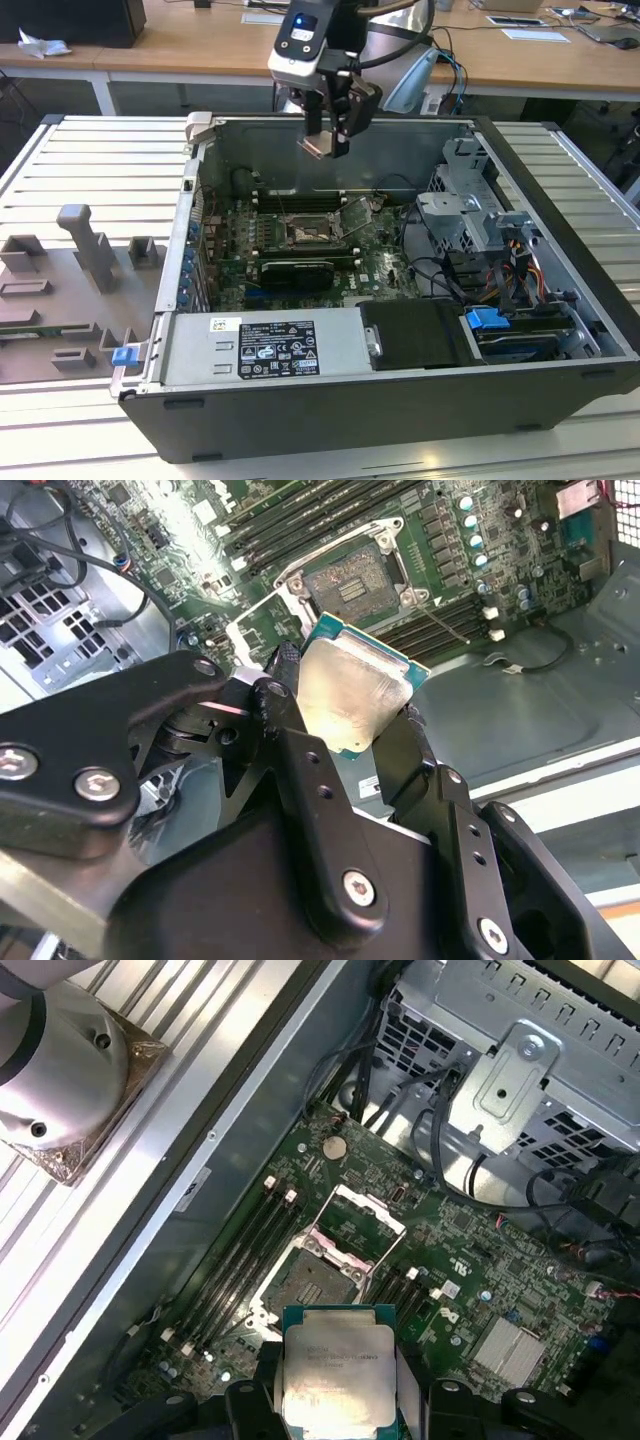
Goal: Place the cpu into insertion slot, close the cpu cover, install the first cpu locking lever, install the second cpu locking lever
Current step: 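Place the cpu into insertion slot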
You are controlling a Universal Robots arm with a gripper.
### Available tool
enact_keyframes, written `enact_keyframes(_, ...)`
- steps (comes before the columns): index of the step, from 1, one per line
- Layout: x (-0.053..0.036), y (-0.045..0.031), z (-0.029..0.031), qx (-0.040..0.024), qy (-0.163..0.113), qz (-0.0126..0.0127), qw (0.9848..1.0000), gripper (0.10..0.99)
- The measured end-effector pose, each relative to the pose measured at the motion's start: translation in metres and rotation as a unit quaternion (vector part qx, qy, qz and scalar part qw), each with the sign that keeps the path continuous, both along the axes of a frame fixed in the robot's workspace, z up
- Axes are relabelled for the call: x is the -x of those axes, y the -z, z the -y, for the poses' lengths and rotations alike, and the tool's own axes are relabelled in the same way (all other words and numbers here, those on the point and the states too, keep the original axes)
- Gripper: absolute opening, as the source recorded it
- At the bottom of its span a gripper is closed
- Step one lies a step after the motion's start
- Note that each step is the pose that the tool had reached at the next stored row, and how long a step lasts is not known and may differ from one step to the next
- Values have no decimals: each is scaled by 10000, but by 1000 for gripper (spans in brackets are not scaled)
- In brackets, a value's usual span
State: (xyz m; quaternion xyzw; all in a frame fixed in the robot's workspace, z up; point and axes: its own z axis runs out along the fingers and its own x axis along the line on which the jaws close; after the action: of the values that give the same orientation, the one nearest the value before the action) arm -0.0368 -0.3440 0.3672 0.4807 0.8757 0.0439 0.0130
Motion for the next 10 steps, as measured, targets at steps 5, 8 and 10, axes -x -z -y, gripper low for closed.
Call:
enact_keyframes(5,1,11,0,2,294,0,9996,537)
enact_keyframes(8,1,20,0,1,518,0,9987,537)
enact_keyframes(10,1,25,0,1,621,0,9981,537)
